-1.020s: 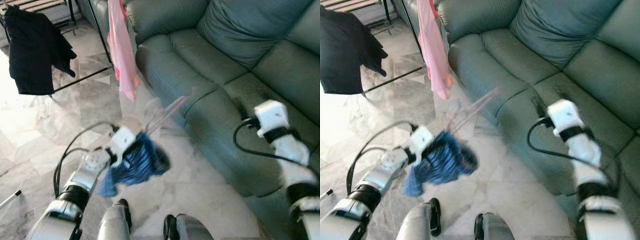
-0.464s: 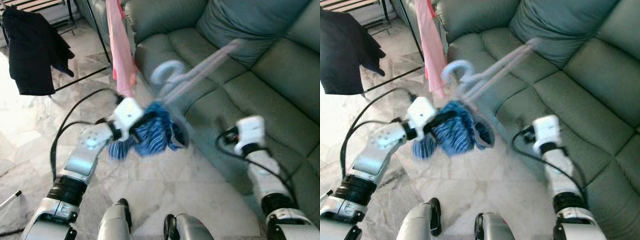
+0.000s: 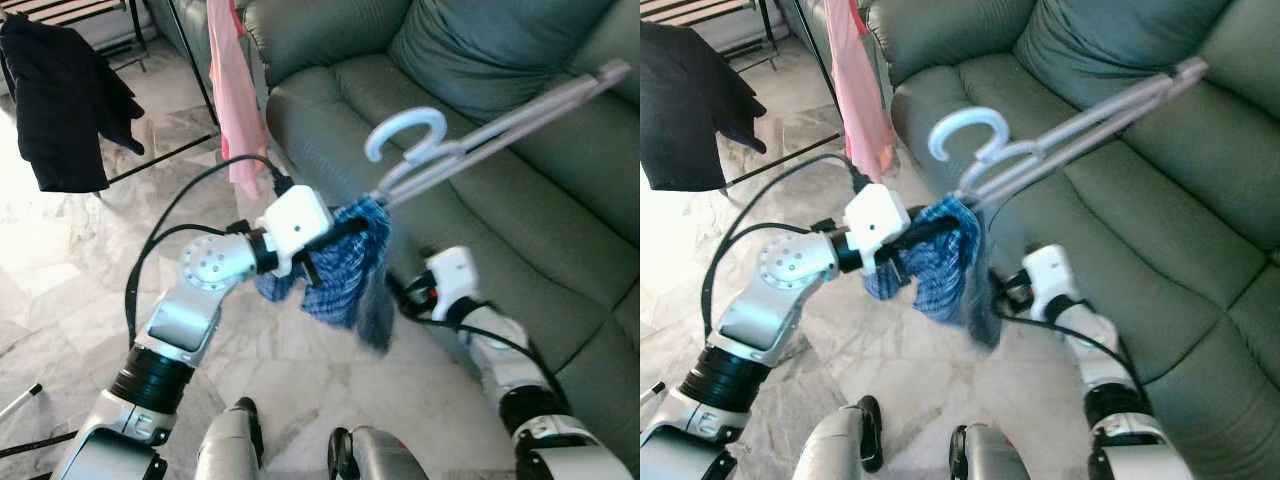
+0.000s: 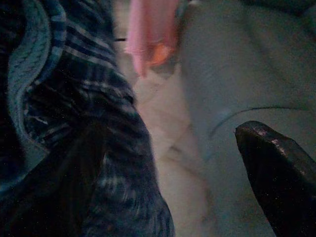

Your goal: Hang hanger

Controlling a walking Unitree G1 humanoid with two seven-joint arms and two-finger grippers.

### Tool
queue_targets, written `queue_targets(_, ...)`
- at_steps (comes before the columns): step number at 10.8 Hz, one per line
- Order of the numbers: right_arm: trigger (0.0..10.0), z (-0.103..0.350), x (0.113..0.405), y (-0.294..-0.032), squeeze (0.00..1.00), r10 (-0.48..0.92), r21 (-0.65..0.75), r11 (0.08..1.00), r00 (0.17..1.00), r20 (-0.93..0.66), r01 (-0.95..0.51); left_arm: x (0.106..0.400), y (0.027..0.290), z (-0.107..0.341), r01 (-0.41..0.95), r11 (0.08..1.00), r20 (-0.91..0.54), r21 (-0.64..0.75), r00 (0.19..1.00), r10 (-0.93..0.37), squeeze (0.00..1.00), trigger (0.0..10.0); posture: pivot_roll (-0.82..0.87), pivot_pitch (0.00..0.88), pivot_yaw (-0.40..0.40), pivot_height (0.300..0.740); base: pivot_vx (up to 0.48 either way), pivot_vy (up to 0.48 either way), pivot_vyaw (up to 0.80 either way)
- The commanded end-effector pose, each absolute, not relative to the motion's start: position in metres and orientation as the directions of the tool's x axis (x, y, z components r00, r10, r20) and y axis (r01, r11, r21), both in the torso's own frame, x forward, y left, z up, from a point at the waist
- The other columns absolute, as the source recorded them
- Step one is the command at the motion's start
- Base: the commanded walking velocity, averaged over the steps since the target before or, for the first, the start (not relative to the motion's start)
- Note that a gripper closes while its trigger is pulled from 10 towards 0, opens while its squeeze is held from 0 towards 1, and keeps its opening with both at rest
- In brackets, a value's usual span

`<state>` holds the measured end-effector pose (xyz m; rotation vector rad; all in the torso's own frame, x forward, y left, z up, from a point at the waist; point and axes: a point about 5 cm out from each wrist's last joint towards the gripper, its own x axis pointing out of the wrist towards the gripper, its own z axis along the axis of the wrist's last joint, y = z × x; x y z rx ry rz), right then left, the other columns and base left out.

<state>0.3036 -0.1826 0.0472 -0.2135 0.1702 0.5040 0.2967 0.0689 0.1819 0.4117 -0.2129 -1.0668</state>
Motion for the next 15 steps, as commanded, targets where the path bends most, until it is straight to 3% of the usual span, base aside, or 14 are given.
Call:
queue_targets(1,10.0,0.048,0.305,-0.179,0.0,0.49,-0.142,0.838,0.841,-0.23,-0.527,0.291,0.062,0.193,0.803,0.407,0.011,0.436,0.448,-0.894,0.0,0.0,-0.01,0.165,-0.038,0.74,0.0,0.0,0.0)
queue_targets(3,10.0,0.051,0.308,-0.162,0.0,0.564,-0.118,0.794,0.796,-0.221,-0.596,0.292,0.053,0.203,0.803,0.447,0.059,0.394,0.464,-0.884,0.0,0.0,0.0,0.167,-0.04,0.74,0.0,0.0,0.0)
queue_targets(6,10.0,0.068,0.314,-0.163,0.0,0.543,-0.162,0.814,0.83,-0.129,-0.557,0.298,0.057,0.184,0.784,0.469,-0.001,0.407,0.514,-0.858,0.0,0.0,-0.01,0.173,-0.041,0.74,0.0,0.0,0.0)
queue_targets(8,10.0,0.067,0.306,-0.171,0.0,0.5,-0.242,0.823,0.857,-0.123,-0.515,0.32,0.076,0.165,0.646,0.6,-0.027,0.471,0.691,-0.723,0.0,0.0,-0.02,0.178,-0.041,0.74,0.0,0.0,0.0)
queue_targets(9,10.0,0.065,0.302,-0.172,0.0,0.482,-0.231,0.838,0.869,-0.109,-0.494,0.325,0.082,0.163,0.611,0.647,-0.016,0.455,0.733,-0.68,0.0,0.0,-0.02,0.181,-0.04,0.74,0.0,0.0,0.0)
queue_targets(10,10.0,0.065,0.299,-0.175,0.0,0.46,-0.264,0.843,0.882,-0.098,-0.469,0.325,0.082,0.165,0.606,0.658,0.005,0.447,0.733,-0.68,0.0,0.8,-0.02,0.182,-0.04,0.74,0.0,0.0,0.0)
queue_targets(12,10.0,0.086,0.311,-0.187,0.0,0.336,-0.303,0.901,0.941,0.03,-0.312,0.327,0.082,0.162,0.596,0.666,0.014,0.449,0.74,-0.673,0.0,0.0,-0.03,0.181,-0.041,0.74,0.0,0.0,0.0)
queue_targets(14,10.0,0.084,0.313,-0.185,0.0,0.345,-0.284,0.901,0.939,0.006,-0.329,0.323,0.072,0.172,0.606,0.666,0.056,0.435,0.72,-0.692,0.0,0.0,-0.02,0.182,-0.046,0.74,0.0,0.0,0.0)
queue_targets(15,10.0,0.084,0.317,-0.182,0.0,0.341,-0.285,0.901,0.94,-0.001,-0.327,0.32,0.065,0.182,0.614,0.676,0.095,0.408,0.708,-0.7,0.0,0.9,-0.02,0.181,-0.049,0.74,0.0,0.0,0.0)
